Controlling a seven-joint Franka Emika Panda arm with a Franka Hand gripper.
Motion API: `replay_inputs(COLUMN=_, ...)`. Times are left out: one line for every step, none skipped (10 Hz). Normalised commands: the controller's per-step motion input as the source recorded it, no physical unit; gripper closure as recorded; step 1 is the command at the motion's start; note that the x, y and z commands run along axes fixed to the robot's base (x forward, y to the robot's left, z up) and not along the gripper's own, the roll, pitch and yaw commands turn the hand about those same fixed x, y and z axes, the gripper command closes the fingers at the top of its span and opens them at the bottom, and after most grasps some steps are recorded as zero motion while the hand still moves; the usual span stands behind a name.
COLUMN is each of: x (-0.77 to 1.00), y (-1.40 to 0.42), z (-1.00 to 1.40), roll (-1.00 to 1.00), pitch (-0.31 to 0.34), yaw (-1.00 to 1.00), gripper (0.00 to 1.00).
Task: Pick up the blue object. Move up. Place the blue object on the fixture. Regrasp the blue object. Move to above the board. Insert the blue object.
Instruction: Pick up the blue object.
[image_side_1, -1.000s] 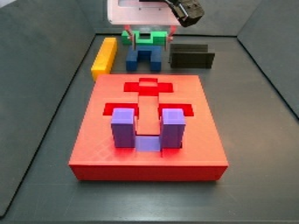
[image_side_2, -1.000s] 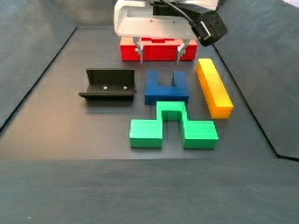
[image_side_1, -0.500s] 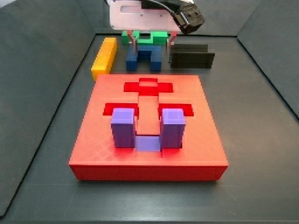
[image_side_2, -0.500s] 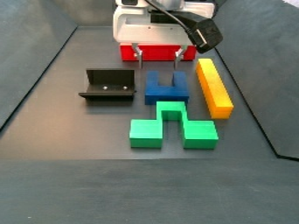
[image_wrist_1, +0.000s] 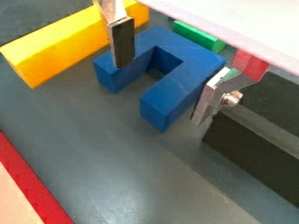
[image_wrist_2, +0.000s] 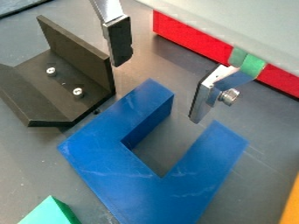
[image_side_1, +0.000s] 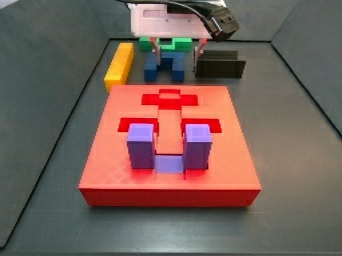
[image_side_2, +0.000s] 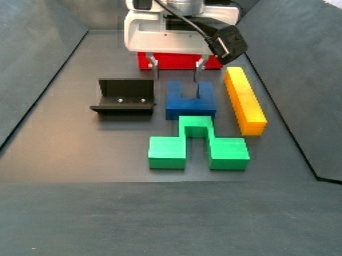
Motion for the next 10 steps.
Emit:
replay_inputs(x=0.09, y=-0.01, z=-0.15, roll=0.07, pitch=0.0, yaw=0.02, gripper=0.0)
replay_inputs(x=0.03, y=-0.01, z=-0.17, roll=0.07, pitch=0.0, yaw=0.0, gripper=0.0)
replay_inputs(x=0.0, y=0.0, z=-0.16, roll=0.07, pitch=0.0, yaw=0.0, gripper=0.0)
replay_inputs(x=0.0, y=0.0, z=-0.15, roll=0.04, pitch=0.0, yaw=0.0, gripper=0.0)
replay_inputs(x=0.0, y=0.0, z=-0.14, roll=0.03, pitch=0.0, yaw=0.0, gripper=0.0)
replay_inputs(x=-0.01, y=0.0, z=-0.11, roll=0.03, pitch=-0.003, yaw=0.0, gripper=0.0)
replay_inputs(x=-0.01, y=0.0, z=-0.09, roll=0.03, pitch=0.0, yaw=0.0, gripper=0.0)
replay_inputs(x=-0.03, y=0.0, z=-0.08, roll=0.03, pitch=0.0, yaw=0.0, gripper=0.0)
replay_inputs(x=-0.11, y=0.0, z=-0.09, roll=0.02, pitch=-0.003, yaw=-0.01, gripper=0.0)
replay_inputs(x=-0.27, y=0.0, z=-0.1, roll=0.03, pitch=-0.024, yaw=-0.08, gripper=0.0)
